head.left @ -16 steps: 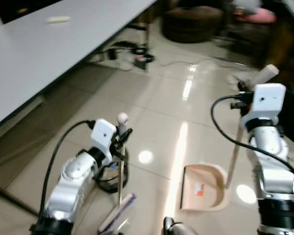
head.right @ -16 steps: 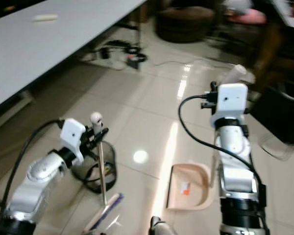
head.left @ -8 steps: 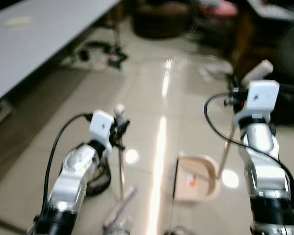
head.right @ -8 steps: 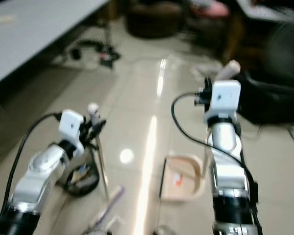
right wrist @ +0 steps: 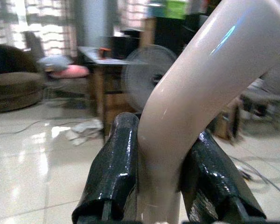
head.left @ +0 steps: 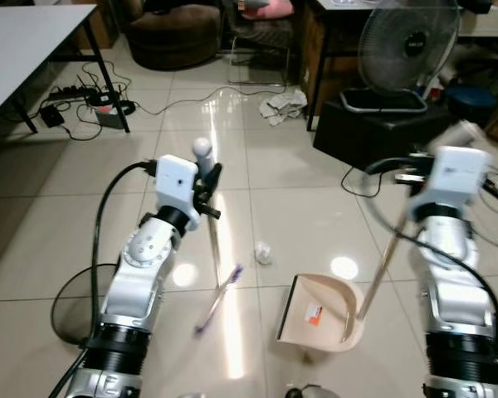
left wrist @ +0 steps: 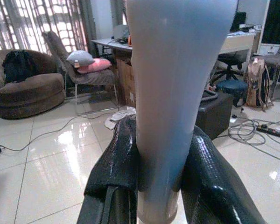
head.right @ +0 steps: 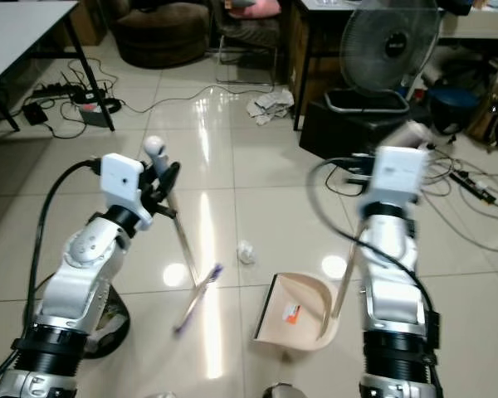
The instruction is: Sweep floor
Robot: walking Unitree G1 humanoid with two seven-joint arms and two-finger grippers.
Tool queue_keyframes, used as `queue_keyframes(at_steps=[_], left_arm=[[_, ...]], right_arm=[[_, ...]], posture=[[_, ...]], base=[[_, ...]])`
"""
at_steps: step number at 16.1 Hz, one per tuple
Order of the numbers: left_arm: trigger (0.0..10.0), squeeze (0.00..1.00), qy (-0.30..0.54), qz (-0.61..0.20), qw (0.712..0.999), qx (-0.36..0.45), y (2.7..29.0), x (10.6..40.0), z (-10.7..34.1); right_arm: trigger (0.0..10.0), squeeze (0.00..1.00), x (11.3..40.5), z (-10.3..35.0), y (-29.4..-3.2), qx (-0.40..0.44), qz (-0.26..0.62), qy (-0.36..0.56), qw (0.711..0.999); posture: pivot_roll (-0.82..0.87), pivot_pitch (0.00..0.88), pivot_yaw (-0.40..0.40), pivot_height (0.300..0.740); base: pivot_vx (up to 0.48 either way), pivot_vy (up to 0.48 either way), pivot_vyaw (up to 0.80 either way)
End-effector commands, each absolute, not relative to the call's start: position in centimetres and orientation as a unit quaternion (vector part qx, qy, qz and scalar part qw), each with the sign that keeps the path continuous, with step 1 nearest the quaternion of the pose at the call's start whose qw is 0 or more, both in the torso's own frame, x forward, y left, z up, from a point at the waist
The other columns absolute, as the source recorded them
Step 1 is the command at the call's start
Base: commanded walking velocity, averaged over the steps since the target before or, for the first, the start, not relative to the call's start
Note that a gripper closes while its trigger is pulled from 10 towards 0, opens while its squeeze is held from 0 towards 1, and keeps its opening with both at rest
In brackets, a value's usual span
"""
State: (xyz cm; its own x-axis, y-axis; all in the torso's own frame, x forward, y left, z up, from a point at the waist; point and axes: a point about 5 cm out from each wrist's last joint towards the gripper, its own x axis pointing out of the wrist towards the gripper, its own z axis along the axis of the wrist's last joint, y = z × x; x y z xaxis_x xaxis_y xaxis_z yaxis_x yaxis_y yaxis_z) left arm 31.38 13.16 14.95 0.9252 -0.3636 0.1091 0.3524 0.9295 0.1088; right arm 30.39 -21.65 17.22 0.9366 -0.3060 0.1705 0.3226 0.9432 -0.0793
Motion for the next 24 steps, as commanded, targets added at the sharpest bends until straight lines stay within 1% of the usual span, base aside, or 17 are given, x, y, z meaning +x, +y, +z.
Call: queue_keyframes(at_steps=[1, 3, 4, 5, 7, 9, 13, 16, 20, 22, 24], left_arm=[[10.0, 0.00, -0.073, -0.173, 0.981, 0.049, 13.5, 31.4, 15.3], [10.0, 0.00, -0.073, -0.168, 0.981, 0.056, 13.4, 31.6, 15.2], [10.0, 0.00, -0.079, -0.157, 0.983, 0.061, 13.5, 31.6, 15.3], [10.0, 0.00, -0.084, -0.146, 0.983, 0.067, 13.7, 31.6, 15.2], [10.0, 0.00, -0.075, -0.129, 0.986, 0.076, 14.3, 31.6, 14.7], [10.0, 0.00, -0.073, -0.127, 0.986, 0.080, 14.4, 31.5, 14.5], [10.0, 0.00, -0.084, -0.117, 0.986, 0.079, 14.4, 31.7, 14.9], [10.0, 0.00, -0.098, -0.097, 0.988, 0.075, 14.5, 32.4, 15.6], [10.0, 0.00, -0.092, -0.105, 0.987, 0.078, 14.5, 32.4, 15.3], [10.0, 0.00, -0.089, -0.108, 0.987, 0.078, 14.5, 32.3, 15.1], [10.0, 0.00, -0.085, -0.111, 0.987, 0.080, 14.4, 32.2, 14.9]], right_arm=[[10.0, 0.00, 30.3, 18.1, -21.9, -0.063, -0.175, -0.095, 0.978], [10.0, 0.00, 30.0, 18.1, -21.8, -0.061, -0.169, -0.104, 0.978], [10.0, 0.00, 29.9, 18.2, -21.4, -0.036, -0.157, -0.110, 0.981], [10.0, 0.00, 29.8, 18.2, -21.1, -0.029, -0.146, -0.115, 0.982], [10.0, 0.00, 29.9, 18.1, -20.8, -0.035, -0.136, -0.115, 0.983], [10.0, 0.00, 29.9, 18.0, -20.8, -0.030, -0.138, -0.114, 0.983], [10.0, 0.00, 30.1, 17.7, -20.5, -0.033, -0.117, -0.110, 0.986], [10.0, 0.00, 30.1, 17.5, -20.5, -0.010, -0.120, -0.111, 0.987], [10.0, 0.00, 29.8, 17.6, -20.6, -0.008, -0.123, -0.118, 0.985], [10.0, 0.00, 29.5, 17.5, -20.7, -0.009, -0.124, -0.120, 0.985], [10.0, 0.00, 29.4, 17.4, -20.8, -0.033, -0.117, -0.115, 0.986]], posture=[[0.00, 0.021, 0.039, 0.740], [-0.01, 0.023, 0.039, 0.740], [-0.01, 0.026, 0.039, 0.740], [-0.01, 0.029, 0.043, 0.740], [-0.01, 0.032, 0.043, 0.740], [-0.02, 0.031, 0.042, 0.740], [-0.02, 0.028, 0.048, 0.740], [-0.03, 0.025, 0.058, 0.740], [-0.03, 0.030, 0.066, 0.740], [-0.03, 0.031, 0.071, 0.740], [-0.03, 0.034, 0.070, 0.740]], base=[[0.315, 0.000, 0.00], [0.334, 0.000, 0.00], [0.345, 0.000, 0.00], [0.345, 0.000, 0.00], [0.360, 0.000, -0.73], [0.352, 0.000, -0.80], [0.354, 0.000, 0.00], [0.355, 0.000, 0.00], [0.354, 0.000, 0.00], [0.358, 0.000, 0.00], [0.360, 0.000, 0.00]])
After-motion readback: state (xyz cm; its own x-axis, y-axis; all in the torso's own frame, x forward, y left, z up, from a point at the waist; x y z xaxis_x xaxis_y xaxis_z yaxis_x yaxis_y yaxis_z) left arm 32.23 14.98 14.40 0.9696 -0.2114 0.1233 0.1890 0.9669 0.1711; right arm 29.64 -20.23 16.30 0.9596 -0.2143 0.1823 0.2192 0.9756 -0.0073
